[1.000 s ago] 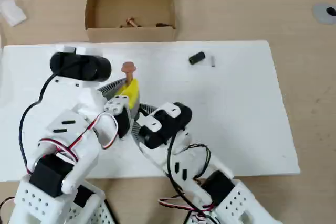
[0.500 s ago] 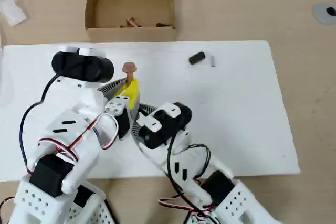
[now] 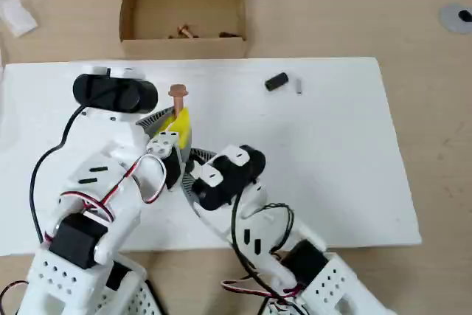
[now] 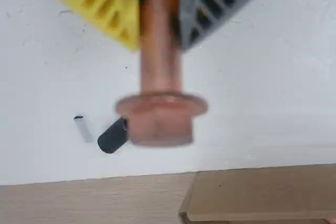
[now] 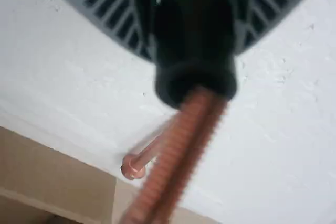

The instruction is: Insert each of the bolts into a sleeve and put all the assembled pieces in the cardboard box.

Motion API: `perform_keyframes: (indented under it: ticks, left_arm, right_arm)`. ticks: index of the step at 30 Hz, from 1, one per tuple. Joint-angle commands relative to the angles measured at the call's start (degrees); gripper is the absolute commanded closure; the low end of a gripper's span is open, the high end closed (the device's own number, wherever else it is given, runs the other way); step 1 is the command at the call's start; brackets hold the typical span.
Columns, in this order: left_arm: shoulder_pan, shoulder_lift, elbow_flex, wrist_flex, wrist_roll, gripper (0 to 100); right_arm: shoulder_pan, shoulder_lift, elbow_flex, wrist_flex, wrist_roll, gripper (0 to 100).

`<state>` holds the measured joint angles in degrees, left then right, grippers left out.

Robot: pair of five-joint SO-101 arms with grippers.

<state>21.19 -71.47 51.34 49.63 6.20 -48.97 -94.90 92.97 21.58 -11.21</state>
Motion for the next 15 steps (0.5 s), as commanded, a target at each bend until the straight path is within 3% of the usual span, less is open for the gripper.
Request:
perform_keyframes:
  ticks: [1,8,15]
  left_arm:
    - [-1.49,-0.40,0.00,-0.26,-0.35,100]
    - [-1.41,-0.40,-0.53,0.62,-0.35,100]
    - [4.40,-0.40,-4.31,8.18,-0.97,100]
  right_arm:
    - [-0.22,-0.75,-4.97,-1.14,-0.35,98.9]
    - [-0.13,-0.66,-4.88,-1.14,-0.35,98.9]
    - [1.98,-0.66,-4.97,-1.14,-1.41,98.9]
